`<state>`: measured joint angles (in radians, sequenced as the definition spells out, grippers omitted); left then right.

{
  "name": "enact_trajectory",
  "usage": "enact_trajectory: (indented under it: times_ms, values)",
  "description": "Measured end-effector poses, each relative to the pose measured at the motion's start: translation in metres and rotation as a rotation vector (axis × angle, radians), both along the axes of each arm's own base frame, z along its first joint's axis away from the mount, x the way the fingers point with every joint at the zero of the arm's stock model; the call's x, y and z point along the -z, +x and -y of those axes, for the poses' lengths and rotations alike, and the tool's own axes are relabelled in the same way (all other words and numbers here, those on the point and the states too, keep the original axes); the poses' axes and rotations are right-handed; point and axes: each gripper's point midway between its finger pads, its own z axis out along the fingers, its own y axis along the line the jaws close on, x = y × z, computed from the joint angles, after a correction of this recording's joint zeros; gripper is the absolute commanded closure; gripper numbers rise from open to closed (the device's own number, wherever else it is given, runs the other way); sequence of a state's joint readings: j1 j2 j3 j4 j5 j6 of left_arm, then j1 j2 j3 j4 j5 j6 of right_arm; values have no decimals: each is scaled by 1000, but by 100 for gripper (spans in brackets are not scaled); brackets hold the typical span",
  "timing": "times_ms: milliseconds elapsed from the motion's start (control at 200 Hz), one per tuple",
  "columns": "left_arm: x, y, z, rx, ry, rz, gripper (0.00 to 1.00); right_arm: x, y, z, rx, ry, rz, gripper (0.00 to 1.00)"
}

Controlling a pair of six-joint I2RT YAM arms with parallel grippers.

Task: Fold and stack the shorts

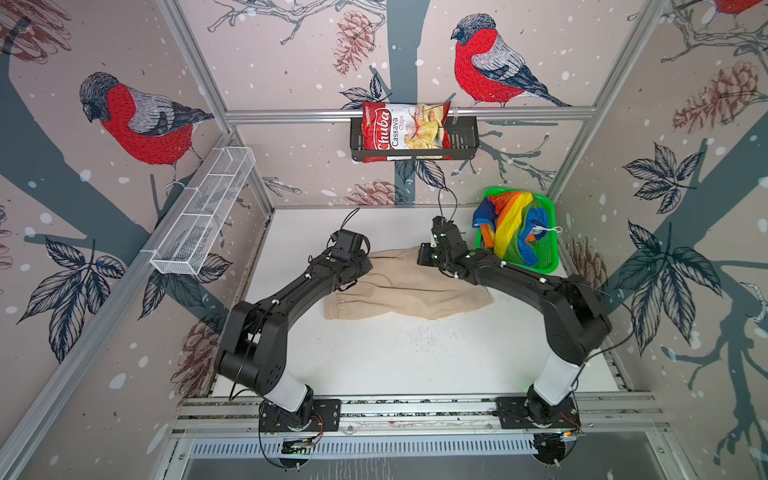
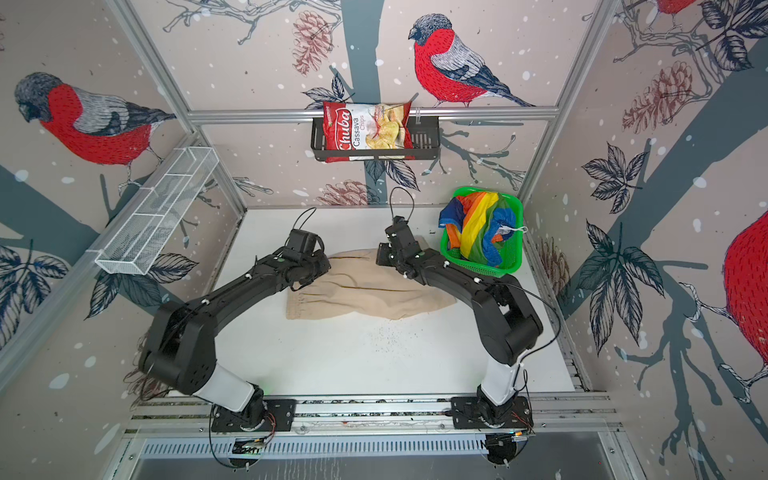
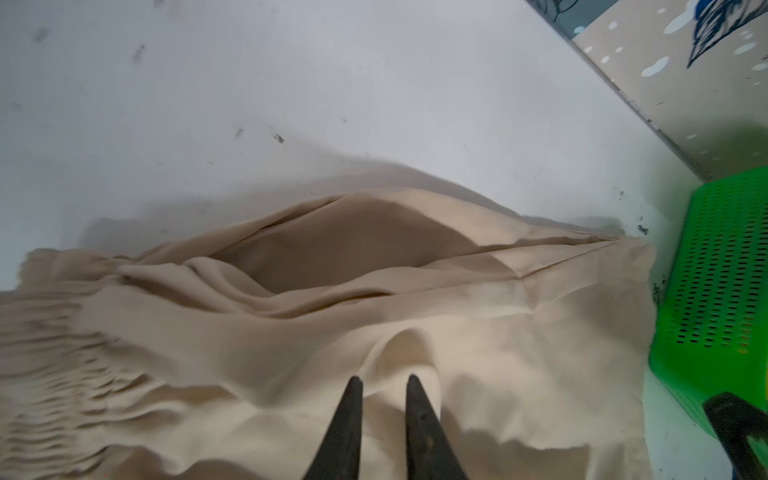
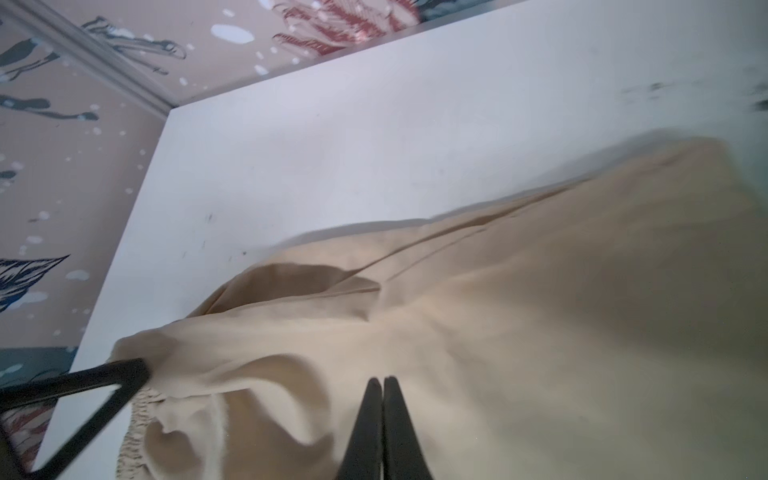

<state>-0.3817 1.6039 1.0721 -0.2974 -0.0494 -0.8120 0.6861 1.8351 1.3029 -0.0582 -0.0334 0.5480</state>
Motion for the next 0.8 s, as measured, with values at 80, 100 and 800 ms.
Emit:
enact_trajectory:
  times_ms: [80, 100, 800]
  values:
    - [16, 8, 0, -7, 18, -35, 81, 9, 0, -31, -71, 23, -27, 100]
    - [20, 11, 0, -10, 22, -41, 81, 14, 1, -38, -85, 27, -34, 100]
    - [30, 21, -23, -51, -59, -79, 52, 83, 42, -67, -146, -17, -132, 92]
